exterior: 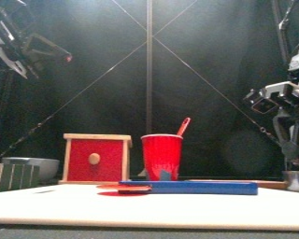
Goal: Assemble salmon sushi and place on plate
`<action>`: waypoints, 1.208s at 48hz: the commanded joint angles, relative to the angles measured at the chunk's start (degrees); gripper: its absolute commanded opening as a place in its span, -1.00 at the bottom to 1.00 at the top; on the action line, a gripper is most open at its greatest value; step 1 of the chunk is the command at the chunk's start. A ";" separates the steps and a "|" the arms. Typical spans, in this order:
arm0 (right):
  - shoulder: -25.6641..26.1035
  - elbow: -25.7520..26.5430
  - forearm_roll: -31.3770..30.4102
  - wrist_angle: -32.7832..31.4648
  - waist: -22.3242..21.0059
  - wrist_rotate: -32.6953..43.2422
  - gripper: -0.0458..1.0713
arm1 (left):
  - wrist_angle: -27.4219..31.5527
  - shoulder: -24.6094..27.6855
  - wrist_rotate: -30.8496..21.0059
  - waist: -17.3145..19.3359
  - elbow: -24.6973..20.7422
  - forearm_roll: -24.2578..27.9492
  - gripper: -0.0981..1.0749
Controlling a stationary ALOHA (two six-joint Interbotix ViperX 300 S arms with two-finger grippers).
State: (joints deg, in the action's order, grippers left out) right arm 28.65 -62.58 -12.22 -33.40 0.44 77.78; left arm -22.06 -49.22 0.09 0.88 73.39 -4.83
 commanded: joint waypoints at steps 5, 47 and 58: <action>1.58 1.76 -0.62 0.18 -0.26 -0.09 0.11 | -0.62 0.09 0.09 0.09 -0.79 0.00 -0.81; -1.67 6.42 -19.95 11.60 -26.10 -0.53 0.11 | -0.62 0.18 0.09 0.97 -0.97 0.00 -0.81; -8.61 7.38 -20.92 13.89 -27.86 -0.62 0.13 | -0.62 0.18 0.09 0.97 -0.88 0.09 -0.81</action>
State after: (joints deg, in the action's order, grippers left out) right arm 20.83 -56.60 -32.61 -20.04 -26.54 77.26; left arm -22.06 -49.31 0.18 1.67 73.39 -4.83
